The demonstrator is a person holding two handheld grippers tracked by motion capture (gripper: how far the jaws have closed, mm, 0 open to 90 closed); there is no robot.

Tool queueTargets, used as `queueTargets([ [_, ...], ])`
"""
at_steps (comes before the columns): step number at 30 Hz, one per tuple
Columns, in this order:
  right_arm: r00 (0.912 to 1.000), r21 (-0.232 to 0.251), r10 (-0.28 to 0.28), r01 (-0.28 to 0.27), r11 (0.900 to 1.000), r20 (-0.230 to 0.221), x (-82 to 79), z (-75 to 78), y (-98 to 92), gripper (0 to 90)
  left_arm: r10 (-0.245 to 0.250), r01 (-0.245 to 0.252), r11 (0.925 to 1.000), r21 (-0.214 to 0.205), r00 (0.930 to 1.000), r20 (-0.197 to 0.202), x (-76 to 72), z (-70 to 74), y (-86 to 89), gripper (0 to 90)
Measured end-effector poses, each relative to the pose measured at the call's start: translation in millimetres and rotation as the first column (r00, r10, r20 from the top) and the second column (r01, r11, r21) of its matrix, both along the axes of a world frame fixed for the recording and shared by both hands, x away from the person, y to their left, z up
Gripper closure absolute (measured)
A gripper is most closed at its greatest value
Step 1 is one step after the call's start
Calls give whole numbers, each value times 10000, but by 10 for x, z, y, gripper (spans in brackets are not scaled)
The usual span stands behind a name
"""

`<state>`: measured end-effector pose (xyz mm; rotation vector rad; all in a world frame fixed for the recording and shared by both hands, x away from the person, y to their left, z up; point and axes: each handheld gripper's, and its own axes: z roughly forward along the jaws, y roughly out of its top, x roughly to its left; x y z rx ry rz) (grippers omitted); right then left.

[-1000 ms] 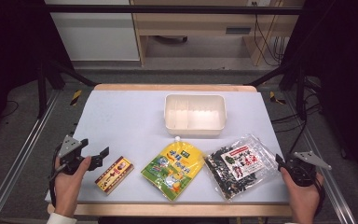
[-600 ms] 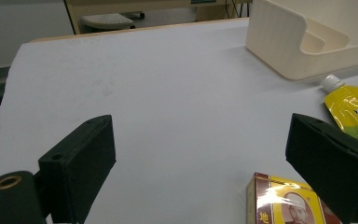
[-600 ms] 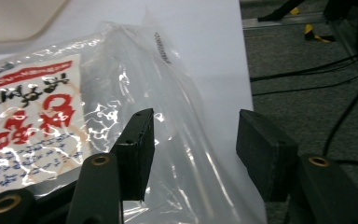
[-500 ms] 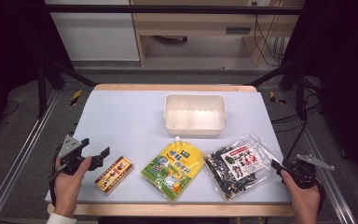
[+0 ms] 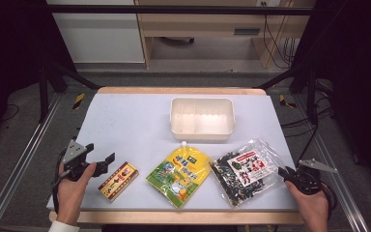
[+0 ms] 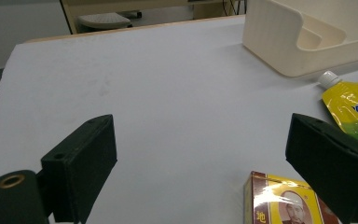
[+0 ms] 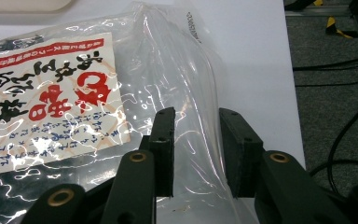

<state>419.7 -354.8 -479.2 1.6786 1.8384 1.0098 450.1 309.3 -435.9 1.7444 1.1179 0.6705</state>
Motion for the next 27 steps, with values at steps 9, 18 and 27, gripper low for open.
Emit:
queueTargets([
  [9, 9994, 783, -255, 235, 9966, 242, -30, -14, -85, 734, -84, 84, 10000, 5, 9999, -67, 9, -16, -20, 88],
  [18, 9981, 1030, -575, 550, 9932, 214, -54, -13, -157, 815, -135, 135, 9999, 72, 9999, -40, 7, -8, -20, 96],
  [27, 9993, 321, -370, 370, 9988, -6, -14, -30, -107, 816, -243, 244, 9994, 245, 9997, -41, 4, -7, -44, 102],
])
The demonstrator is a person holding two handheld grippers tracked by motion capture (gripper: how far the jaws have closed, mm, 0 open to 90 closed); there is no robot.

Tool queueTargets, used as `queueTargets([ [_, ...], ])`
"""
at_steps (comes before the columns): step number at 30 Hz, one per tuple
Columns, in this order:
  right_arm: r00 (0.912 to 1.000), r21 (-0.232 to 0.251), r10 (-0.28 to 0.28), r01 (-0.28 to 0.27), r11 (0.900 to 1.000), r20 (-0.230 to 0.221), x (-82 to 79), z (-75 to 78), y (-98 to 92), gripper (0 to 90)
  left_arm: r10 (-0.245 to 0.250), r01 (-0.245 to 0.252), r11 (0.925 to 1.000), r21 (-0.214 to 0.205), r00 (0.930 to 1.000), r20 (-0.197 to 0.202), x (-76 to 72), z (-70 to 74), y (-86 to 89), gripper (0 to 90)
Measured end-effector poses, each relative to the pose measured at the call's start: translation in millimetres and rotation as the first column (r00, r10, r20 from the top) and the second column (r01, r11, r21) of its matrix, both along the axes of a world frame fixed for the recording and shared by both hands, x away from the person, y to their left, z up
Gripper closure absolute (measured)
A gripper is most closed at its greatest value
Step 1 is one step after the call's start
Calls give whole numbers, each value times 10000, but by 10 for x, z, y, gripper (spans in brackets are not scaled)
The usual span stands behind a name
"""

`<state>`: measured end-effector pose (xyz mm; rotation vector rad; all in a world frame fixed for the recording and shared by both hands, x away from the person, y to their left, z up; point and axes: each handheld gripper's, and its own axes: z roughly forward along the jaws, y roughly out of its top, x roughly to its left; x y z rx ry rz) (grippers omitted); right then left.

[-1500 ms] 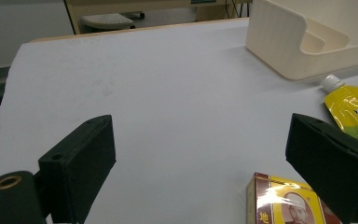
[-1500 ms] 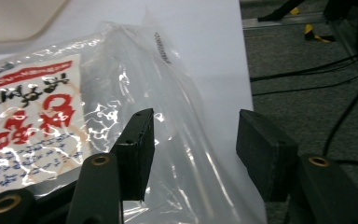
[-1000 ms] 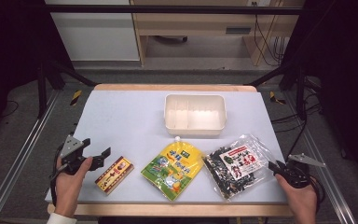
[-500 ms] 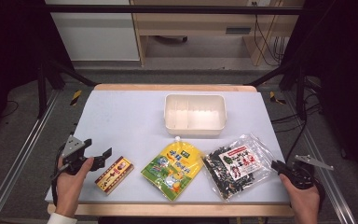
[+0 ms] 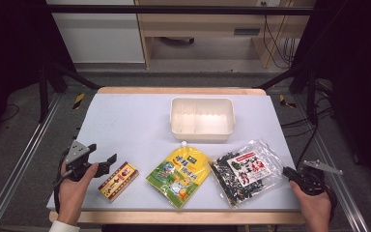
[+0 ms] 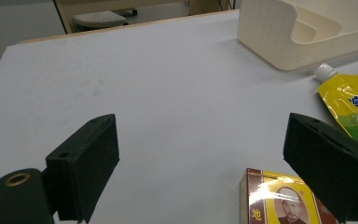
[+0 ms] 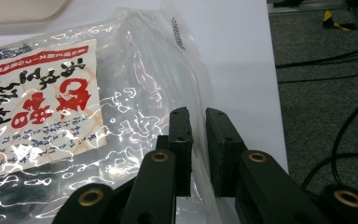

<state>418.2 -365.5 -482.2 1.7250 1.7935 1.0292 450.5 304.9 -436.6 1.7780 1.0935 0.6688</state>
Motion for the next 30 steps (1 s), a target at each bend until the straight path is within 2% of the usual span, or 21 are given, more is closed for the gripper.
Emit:
queueTargets([
  [2, 9998, 71, 187, -187, 9998, -13, -9, 6, 0, 886, -5, 5, 10000, 15, 10000, -15, -1, -1, 1, 103],
  [6, 9998, -6, 207, -207, 9998, 14, -22, 42, 10, 893, 5, -5, 10000, 53, 10000, -57, -3, -10, -3, 103],
  [9, 9993, -3, 270, -270, 9996, 266, -61, 195, 21, 896, -126, 128, 9997, 200, 9999, -104, -27, -7, -23, 114],
  [10, 9993, -3, 270, -270, 9996, 266, -61, 195, 21, 896, -126, 128, 9997, 200, 9999, -104, -27, -7, -23, 116],
  [11, 9969, -83, 491, -487, 9988, 613, -95, 377, 41, 897, -215, 218, 9996, 200, 9997, -144, -31, -10, -36, 116],
  [12, 9969, -83, 491, -487, 9988, 613, -95, 377, 41, 897, -322, 327, 9992, 238, 9992, -220, -32, -10, -49, 116],
  [13, 9923, -309, 715, -687, 9972, 1012, -128, 561, 74, 899, -411, 417, 9989, 231, 9988, -253, -34, -11, -64, 115],
  [17, 9796, -574, 1427, -1358, 9891, 1411, -139, 904, 149, 899, -658, 667, 9973, 306, 9974, -298, -45, -8, -119, 115],
  [18, 9796, -574, 1427, -1358, 9891, 1411, -139, 904, 149, 899, -703, 712, 9970, 302, 9971, -287, -53, -2, -134, 115],
  [19, 9739, -642, 1707, -1627, 9846, 1497, -120, 1017, 176, 899, -751, 760, 9966, 320, 9968, -279, -58, 4, -143, 115],
  [20, 9630, -792, 2187, -2084, 9748, 1573, -72, 1193, 223, 899, -848, 857, 9958, 316, 9960, -295, -67, 16, -154, 115],
  [21, 9630, -792, 2187, -2084, 9748, 1573, -72, 1193, 223, 899, -848, 857, 9958, 316, 9960, -295, -67, 16, -154, 115],
  [22, 9589, -780, 2344, -2244, 9714, 1600, -52, 1256, 243, 899, -942, 952, 9949, 321, 9950, -318, -68, 31, -161, 115],
  [23, 9457, -854, 2847, -2742, 9579, 1566, 15, 1435, 300, 899, -1062, 1073, 9938, 302, 9938, -335, -61, 49, -178, 116],
  [24, 9407, -893, 3011, -2901, 9528, 1561, 38, 1489, 321, 899, -1150, 1162, 9926, 351, 9927, -356, -52, 65, -191, 116],
  [25, 9407, -893, 3011, -2901, 9528, 1561, 38, 1489, 321, 899, -1150, 1162, 9926, 351, 9927, -356, -52, 65, -191, 116],
  [26, 9339, -989, 3247, -3126, 9447, 1498, 68, 1562, 350, 899, -1241, 1254, 9915, 352, 9916, -356, -44, 84, -210, 116],
  [27, 9172, -1166, 3727, -3585, 9262, 1409, 131, 1721, 425, 899, -1345, 1355, 9903, 300, 9904, -328, -33, 111, -242, 116],
  [28, 9172, -1166, 3727, -3585, 9262, 1409, 131, 1721, 425, 899, -1447, 1458, 9888, 329, 9889, -336, -25, 131, -261, 116],
  [30, 8983, -1370, 4185, -4015, 9056, 1339, 186, 1850, 485, 899, -1722, 1735, 9837, 461, 9846, -317, -10, 200, -335, 116],
])
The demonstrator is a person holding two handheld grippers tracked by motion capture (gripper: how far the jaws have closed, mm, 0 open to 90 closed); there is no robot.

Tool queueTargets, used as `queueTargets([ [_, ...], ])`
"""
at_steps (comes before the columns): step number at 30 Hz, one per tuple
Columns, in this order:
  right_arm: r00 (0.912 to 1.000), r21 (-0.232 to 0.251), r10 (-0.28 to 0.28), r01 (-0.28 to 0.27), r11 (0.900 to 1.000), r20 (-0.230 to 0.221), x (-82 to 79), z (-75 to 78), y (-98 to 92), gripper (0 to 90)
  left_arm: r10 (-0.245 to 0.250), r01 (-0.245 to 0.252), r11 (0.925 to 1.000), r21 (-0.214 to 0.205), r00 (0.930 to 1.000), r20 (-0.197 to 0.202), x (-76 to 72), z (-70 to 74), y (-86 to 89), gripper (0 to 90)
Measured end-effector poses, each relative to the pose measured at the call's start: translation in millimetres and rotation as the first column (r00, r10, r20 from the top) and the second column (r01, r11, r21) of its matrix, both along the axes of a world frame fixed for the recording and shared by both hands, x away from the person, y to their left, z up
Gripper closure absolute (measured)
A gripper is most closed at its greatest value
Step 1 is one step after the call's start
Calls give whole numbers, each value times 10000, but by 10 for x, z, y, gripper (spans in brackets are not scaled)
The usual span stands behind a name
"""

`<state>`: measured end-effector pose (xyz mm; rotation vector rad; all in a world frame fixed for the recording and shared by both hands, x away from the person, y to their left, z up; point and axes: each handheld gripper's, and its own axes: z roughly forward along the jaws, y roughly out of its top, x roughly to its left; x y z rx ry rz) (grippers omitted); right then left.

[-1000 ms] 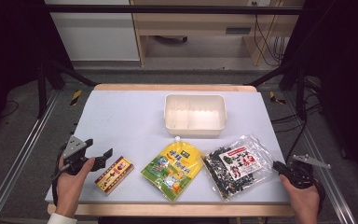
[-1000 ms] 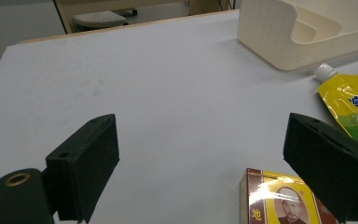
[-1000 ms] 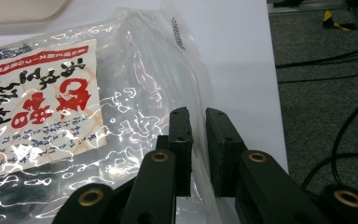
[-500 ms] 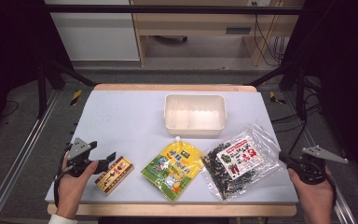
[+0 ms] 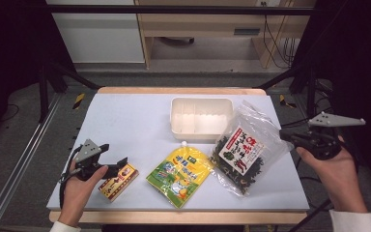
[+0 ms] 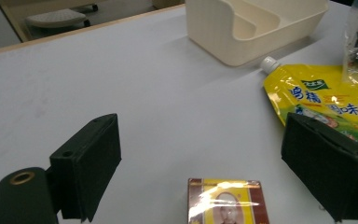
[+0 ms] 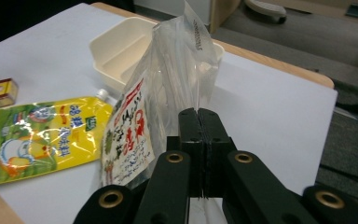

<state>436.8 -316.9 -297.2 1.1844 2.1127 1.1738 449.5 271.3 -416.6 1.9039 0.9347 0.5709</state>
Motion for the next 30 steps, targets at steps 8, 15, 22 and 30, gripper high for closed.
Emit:
queueTargets([
  [8, 9907, -661, 1361, -1356, 9886, 38, 81, 405, 259, 899, -971, 961, 9945, 420, 9950, 226, 16, 280, -367, 116],
  [15, 9798, -1329, 1995, -1995, 9709, -130, 65, 640, 423, 900, -1867, 1791, 9754, 1285, 9811, 499, 36, 618, -741, 134],
  [22, 9732, -1655, 2264, -2300, 9590, -405, 125, 669, 541, 899, -2859, 2620, 9455, 1932, 9522, 1081, 73, 980, -1142, 173],
  [30, 9649, -1770, 2584, -2626, 9485, -464, 128, 738, 651, 899, -3494, 3118, 9234, 2237, 9242, 1541, 100, 1299, -1455, 198],
])
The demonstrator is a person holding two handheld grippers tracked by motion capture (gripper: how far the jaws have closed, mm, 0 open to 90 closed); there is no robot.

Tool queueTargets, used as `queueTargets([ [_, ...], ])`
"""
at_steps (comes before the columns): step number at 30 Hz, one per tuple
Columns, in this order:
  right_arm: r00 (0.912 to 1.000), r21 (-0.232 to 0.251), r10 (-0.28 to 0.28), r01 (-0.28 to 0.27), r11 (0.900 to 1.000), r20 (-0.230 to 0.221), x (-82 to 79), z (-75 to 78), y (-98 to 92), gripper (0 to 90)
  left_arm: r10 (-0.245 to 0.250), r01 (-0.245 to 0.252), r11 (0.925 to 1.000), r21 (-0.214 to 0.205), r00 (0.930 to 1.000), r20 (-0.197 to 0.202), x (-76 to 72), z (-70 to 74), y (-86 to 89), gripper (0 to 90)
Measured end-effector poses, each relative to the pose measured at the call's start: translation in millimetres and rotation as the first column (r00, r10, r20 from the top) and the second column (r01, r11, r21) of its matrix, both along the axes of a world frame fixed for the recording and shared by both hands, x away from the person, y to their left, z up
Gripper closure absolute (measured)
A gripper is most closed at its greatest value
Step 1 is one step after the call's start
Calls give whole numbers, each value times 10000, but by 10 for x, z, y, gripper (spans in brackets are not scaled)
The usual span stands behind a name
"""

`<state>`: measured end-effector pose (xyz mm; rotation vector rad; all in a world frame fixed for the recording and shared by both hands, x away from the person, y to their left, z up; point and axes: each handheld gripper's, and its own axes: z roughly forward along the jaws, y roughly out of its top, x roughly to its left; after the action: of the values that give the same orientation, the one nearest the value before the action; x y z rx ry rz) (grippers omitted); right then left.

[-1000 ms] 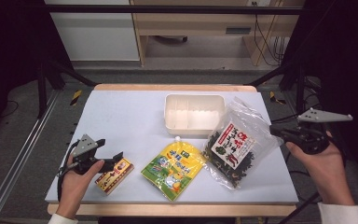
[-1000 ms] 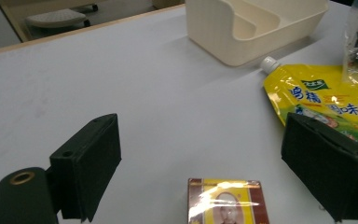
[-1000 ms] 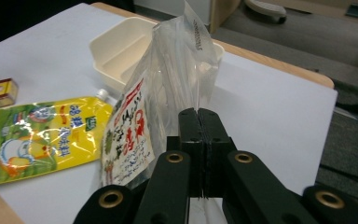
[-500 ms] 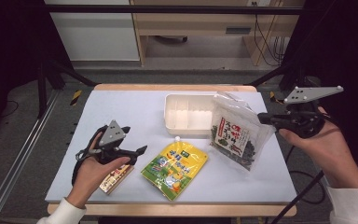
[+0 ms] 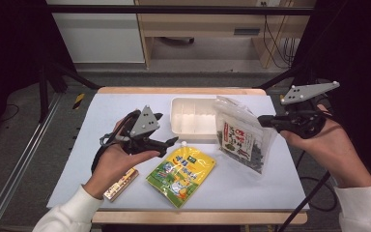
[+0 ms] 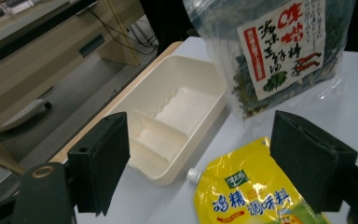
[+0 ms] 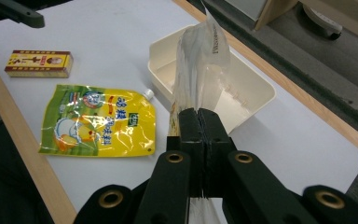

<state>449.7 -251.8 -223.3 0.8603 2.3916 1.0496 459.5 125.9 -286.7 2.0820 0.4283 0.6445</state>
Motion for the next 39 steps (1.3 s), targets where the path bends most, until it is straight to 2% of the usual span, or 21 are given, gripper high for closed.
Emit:
queueTargets([
  [6, 9993, -263, 365, -363, 9990, 90, -85, 104, 82, 899, -259, 259, 9996, 110, 9997, -7, -18, 61, -93, 207],
  [9, 9977, -422, 614, -602, 9973, 286, -156, 183, 158, 899, -261, 261, 9997, 42, 9996, -100, -6, 64, -78, 211],
  [13, 9964, -358, 758, -744, 9966, 391, -164, 251, 194, 899, -237, 236, 9997, -115, 9996, -133, 28, 89, -48, 211],
  [18, 9933, -319, 1087, -1075, 9937, 397, -94, 294, 326, 899, -327, 328, 9992, -211, 9995, 19, 52, 185, -14, 219],
  [19, 9910, -262, 1276, -1267, 9916, 393, -62, 298, 405, 900, -365, 366, 9990, -258, 9993, 53, 57, 208, -7, 228],
  [24, 9856, -272, 1648, -1638, 9861, 390, 0, 307, 575, 899, -480, 484, 9987, -124, 9982, 360, 65, 285, 9, 245],
  [26, 9814, -367, 1886, -1873, 9816, 358, 67, 307, 732, 899, -520, 525, 9986, -90, 9974, 508, 69, 320, 17, 254],
  [28, 9805, -402, 1933, -1918, 9806, 351, 84, 305, 767, 899, -577, 583, 9982, -105, 9968, 560, 70, 331, 17, 257],
  [29, 9779, -449, 2069, -2055, 9776, 295, 135, 292, 872, 900, -667, 668, 9978, 8, 9955, 669, 74, 347, 14, 259],
  [30, 9779, -449, 2069, -2055, 9776, 295, 135, 292, 872, 900, -667, 668, 9978, 8, 9955, 669, 74, 347, 14, 259],
  [31, 9751, -520, 2203, -2187, 9744, 259, 176, 279, 958, 899, -691, 685, 9976, 109, 9951, 711, 78, 350, 10, 258],
  [34, 9731, -547, 2294, -2279, 9721, 219, 206, 266, 1026, 899, -666, 649, 9976, 242, 9945, 809, 107, 347, 13, 255],
  [39, 9646, -511, 2636, -2627, 9635, 112, 275, 241, 1190, 899, -802, 752, 9954, 594, 9929, 875, 162, 339, 36, 242],
])
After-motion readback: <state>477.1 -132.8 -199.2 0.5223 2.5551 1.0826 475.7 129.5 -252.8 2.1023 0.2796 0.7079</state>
